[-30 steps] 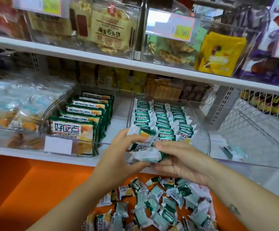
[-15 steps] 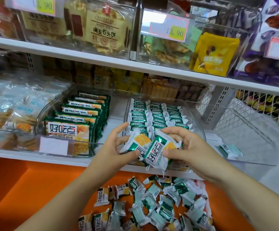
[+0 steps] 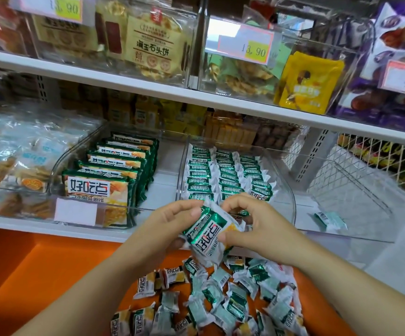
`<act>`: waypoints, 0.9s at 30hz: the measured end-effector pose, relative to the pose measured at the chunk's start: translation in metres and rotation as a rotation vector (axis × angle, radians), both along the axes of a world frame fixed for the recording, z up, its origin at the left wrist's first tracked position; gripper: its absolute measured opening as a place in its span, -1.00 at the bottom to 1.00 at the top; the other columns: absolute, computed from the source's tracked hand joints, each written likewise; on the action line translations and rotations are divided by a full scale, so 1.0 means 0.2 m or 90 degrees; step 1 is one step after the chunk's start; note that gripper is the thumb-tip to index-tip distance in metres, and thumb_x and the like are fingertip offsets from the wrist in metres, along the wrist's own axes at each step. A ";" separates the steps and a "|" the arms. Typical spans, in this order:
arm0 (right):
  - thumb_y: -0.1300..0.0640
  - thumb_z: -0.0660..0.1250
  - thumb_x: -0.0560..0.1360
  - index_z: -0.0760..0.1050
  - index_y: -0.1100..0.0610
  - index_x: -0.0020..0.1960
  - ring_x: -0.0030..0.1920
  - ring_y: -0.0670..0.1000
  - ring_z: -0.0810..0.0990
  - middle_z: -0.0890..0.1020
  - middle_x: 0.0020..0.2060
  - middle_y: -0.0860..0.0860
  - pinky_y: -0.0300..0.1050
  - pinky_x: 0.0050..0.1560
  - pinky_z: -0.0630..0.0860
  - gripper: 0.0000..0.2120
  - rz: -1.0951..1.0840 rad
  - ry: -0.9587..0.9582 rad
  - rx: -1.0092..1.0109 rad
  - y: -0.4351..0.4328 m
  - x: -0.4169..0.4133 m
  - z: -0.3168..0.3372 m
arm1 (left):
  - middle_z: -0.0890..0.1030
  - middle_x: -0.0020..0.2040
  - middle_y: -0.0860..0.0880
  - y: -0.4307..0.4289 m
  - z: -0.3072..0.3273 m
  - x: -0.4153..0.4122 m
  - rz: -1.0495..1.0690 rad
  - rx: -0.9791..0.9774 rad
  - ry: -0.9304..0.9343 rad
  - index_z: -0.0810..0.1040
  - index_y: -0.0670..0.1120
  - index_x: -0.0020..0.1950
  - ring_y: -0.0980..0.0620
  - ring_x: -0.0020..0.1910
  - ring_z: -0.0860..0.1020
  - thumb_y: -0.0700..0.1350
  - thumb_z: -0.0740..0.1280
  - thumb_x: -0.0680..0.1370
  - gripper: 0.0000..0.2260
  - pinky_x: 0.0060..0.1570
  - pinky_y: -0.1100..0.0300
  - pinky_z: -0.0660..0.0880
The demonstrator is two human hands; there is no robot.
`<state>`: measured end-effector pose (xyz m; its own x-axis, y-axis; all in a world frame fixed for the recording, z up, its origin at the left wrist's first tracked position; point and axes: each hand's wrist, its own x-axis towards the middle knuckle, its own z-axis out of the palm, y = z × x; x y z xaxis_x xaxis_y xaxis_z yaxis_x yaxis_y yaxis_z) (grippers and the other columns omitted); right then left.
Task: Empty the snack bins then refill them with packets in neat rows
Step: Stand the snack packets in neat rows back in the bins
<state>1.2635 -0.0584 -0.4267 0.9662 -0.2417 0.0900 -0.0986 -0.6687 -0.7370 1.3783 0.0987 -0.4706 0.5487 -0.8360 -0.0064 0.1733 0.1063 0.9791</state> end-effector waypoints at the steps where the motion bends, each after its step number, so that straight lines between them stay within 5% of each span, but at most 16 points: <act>1: 0.06 0.52 0.35 0.51 -0.05 -0.03 -0.01 -0.10 0.55 0.56 -0.03 -0.07 0.03 0.11 0.50 -0.74 -0.009 0.000 0.020 0.00 0.00 -0.01 | 0.62 0.14 0.00 0.01 0.01 0.00 -0.012 0.004 -0.030 0.50 0.05 0.24 0.05 -0.06 0.65 -0.03 0.48 0.39 -0.57 -0.15 0.18 0.57; 6: 0.09 0.47 0.43 0.42 0.03 0.04 -0.11 -0.13 0.61 0.63 -0.08 -0.03 -0.05 0.01 0.57 -0.73 -0.021 0.037 0.155 -0.01 -0.01 -0.06 | 0.40 0.22 0.12 0.01 0.03 -0.06 0.018 0.056 -0.222 0.28 0.30 0.27 0.07 -0.11 0.67 -0.24 0.50 0.39 -0.33 -0.20 0.25 0.59; 11: -0.10 0.46 0.39 -0.01 -0.36 0.41 0.32 -0.31 0.32 0.27 0.39 -0.30 -0.30 0.27 0.34 -0.19 0.055 0.120 -0.099 -0.03 -0.07 0.00 | 0.42 0.17 0.25 -0.02 0.00 -0.07 -0.038 0.083 -0.355 0.23 0.41 0.26 0.23 0.06 0.58 -0.14 0.51 0.41 -0.33 -0.03 0.21 0.60; 13: -0.12 0.45 0.39 -0.10 -0.35 0.46 0.17 -0.26 0.48 0.31 0.37 -0.26 -0.28 0.14 0.44 -0.12 0.089 0.162 -0.154 -0.04 -0.08 0.01 | 0.38 0.14 0.38 -0.05 -0.02 -0.09 -0.045 0.089 -0.406 0.21 0.37 0.34 0.35 0.18 0.45 -0.06 0.50 0.41 -0.32 0.18 0.28 0.49; 15: -0.11 0.46 0.39 -0.06 -0.31 0.47 -0.01 -0.25 0.54 0.38 0.29 -0.23 -0.22 0.02 0.52 -0.12 0.085 0.170 -0.157 -0.06 -0.09 0.02 | 0.34 0.12 0.37 -0.08 -0.04 -0.10 -0.030 0.075 -0.438 0.20 0.42 0.33 0.36 0.21 0.38 -0.03 0.51 0.40 -0.31 0.24 0.35 0.42; 20: -0.02 0.46 0.40 0.30 -0.11 0.34 0.02 -0.23 0.47 0.44 0.10 -0.17 -0.49 -0.07 0.39 -0.43 0.012 0.124 -0.321 -0.23 -0.14 0.13 | 0.36 0.12 0.30 -0.13 -0.04 -0.06 0.092 0.084 -0.551 0.23 0.41 0.21 0.36 0.19 0.35 -0.03 0.44 0.47 -0.47 0.24 0.46 0.30; 24: -0.07 0.47 0.39 0.31 0.08 0.42 0.23 0.05 0.45 0.45 0.24 0.04 -0.09 0.22 0.40 -0.32 -0.117 0.145 -0.468 -0.48 -0.09 0.21 | 0.36 0.28 0.16 -0.13 -0.10 0.07 0.189 0.221 -0.691 0.37 0.16 0.36 0.15 0.35 0.29 0.00 0.36 0.52 -0.58 0.40 0.12 0.24; 27: -0.16 0.41 0.42 0.20 0.04 0.48 0.35 0.06 0.38 0.35 0.41 0.01 0.02 0.33 0.32 -0.25 -0.094 0.253 -0.580 -0.54 0.00 0.18 | 0.40 0.33 0.09 -0.15 -0.16 0.10 0.211 0.251 -0.758 0.43 0.07 0.36 0.04 0.39 0.28 -0.01 0.38 0.51 -0.59 0.41 -0.04 0.24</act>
